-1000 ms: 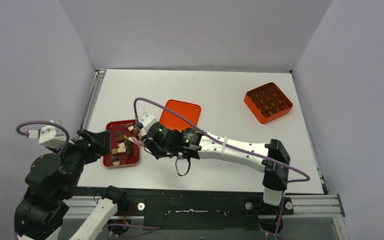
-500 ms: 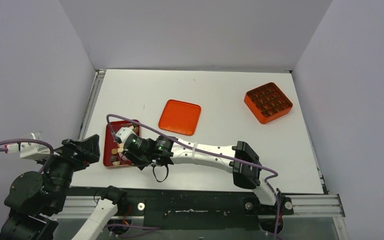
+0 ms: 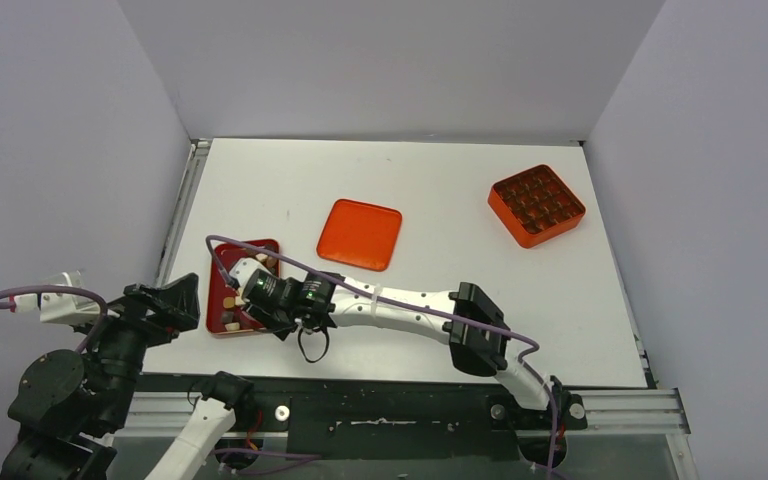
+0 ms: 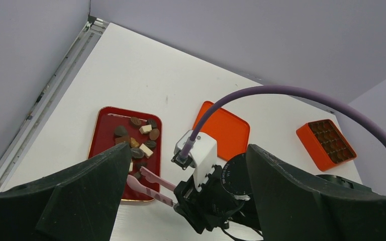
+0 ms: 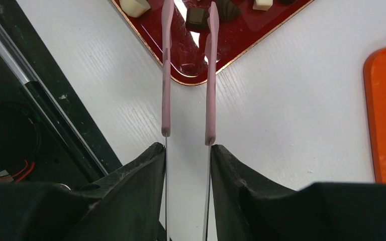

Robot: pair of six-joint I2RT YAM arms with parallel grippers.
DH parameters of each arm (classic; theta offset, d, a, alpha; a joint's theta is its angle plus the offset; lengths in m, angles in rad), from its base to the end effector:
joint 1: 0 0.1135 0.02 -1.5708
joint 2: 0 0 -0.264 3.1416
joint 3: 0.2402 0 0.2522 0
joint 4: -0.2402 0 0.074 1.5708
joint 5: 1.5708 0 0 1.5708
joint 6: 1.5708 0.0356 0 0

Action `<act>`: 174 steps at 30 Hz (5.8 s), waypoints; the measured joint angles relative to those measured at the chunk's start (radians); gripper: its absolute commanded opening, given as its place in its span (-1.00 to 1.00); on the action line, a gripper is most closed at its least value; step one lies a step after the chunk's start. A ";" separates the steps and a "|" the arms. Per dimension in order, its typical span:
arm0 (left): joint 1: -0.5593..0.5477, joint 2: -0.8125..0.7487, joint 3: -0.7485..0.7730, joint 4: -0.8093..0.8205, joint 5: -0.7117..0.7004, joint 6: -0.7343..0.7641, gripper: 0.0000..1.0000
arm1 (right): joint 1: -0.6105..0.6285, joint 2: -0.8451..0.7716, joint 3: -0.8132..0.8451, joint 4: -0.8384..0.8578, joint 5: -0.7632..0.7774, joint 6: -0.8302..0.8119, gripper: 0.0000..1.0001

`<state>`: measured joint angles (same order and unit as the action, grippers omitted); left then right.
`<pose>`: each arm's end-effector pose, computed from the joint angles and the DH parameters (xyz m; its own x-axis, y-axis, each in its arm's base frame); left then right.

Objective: Pack the chocolate
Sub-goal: Pick up the fake chocolate from the plate, then place the fake chocolate in the packing box, then pick up the fake chocolate from the plate.

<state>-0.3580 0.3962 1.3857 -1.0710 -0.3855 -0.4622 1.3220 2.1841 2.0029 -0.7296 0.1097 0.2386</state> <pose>-0.0258 0.0239 0.4443 -0.0565 -0.4200 -0.9058 -0.0576 0.9071 -0.4170 0.1246 0.4747 0.2578 -0.4128 -0.6707 -0.6162 -0.8740 0.4820 0.0609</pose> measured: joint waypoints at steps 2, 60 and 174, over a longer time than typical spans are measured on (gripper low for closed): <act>0.000 0.000 -0.008 -0.001 0.006 -0.001 0.66 | -0.003 0.014 0.007 -0.005 0.002 -0.001 -0.26; 0.000 0.167 -0.582 0.249 0.198 0.058 0.95 | -0.383 -0.634 -0.479 -0.134 0.181 0.123 -0.56; 0.000 -0.013 -0.064 0.033 0.119 0.141 0.93 | -0.134 -0.212 -0.121 -0.013 0.026 0.008 -0.28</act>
<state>-0.3580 0.3828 1.3212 -1.0382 -0.2665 -0.3214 1.1877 1.9717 1.8824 -0.7422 0.1360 0.2462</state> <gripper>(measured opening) 0.964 0.360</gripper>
